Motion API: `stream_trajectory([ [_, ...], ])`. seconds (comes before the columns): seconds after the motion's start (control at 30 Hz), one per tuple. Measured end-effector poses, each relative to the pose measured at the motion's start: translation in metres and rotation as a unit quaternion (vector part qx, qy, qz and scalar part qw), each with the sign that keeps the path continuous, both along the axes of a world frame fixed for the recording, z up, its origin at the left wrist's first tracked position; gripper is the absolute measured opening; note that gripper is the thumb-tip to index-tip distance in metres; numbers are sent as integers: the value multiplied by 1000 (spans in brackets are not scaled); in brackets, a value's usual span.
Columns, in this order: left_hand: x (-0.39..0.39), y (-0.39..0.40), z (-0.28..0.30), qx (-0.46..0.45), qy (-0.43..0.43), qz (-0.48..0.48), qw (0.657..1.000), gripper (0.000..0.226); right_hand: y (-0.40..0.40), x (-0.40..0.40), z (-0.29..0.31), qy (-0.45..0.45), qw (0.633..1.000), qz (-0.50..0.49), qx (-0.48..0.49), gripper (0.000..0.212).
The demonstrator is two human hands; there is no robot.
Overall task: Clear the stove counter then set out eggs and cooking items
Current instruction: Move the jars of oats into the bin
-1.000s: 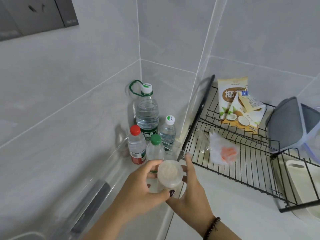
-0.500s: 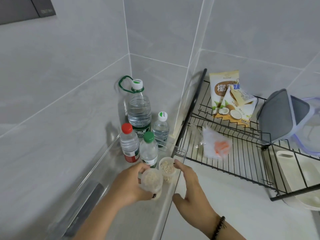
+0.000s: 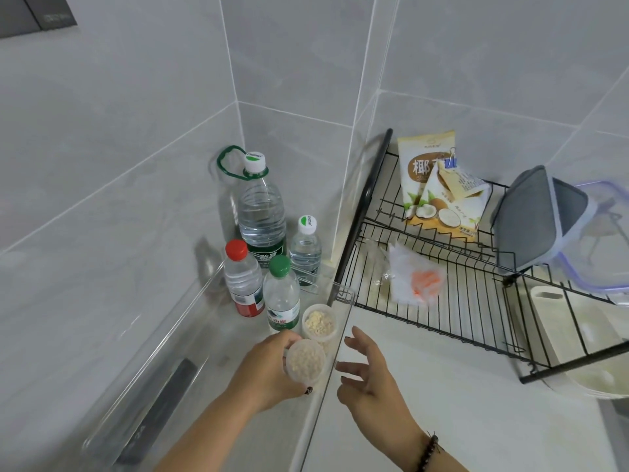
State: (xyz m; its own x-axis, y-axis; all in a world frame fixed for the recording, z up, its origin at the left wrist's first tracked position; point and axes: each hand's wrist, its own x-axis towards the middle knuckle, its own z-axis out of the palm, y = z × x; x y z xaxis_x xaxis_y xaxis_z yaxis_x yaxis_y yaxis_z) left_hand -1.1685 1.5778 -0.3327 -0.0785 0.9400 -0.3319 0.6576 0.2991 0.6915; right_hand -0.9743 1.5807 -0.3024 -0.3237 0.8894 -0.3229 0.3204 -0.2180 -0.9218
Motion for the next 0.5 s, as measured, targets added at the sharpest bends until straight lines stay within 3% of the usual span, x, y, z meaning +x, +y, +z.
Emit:
stream_trajectory([
  [0.17, 5, -4, 7, -7, 9, 3, 1000, 61, -2, 10, 7, 37, 999, 1, -15, 81],
  [0.33, 6, -18, 22, 32, 11, 67, 997, 79, -13, 33, 13, 59, 998, 5, -12, 79],
  [0.5, 24, -44, 56, 91, -36, 170, 981, 43, -28, 63, 22, 60, 998, 12, 10, 61],
])
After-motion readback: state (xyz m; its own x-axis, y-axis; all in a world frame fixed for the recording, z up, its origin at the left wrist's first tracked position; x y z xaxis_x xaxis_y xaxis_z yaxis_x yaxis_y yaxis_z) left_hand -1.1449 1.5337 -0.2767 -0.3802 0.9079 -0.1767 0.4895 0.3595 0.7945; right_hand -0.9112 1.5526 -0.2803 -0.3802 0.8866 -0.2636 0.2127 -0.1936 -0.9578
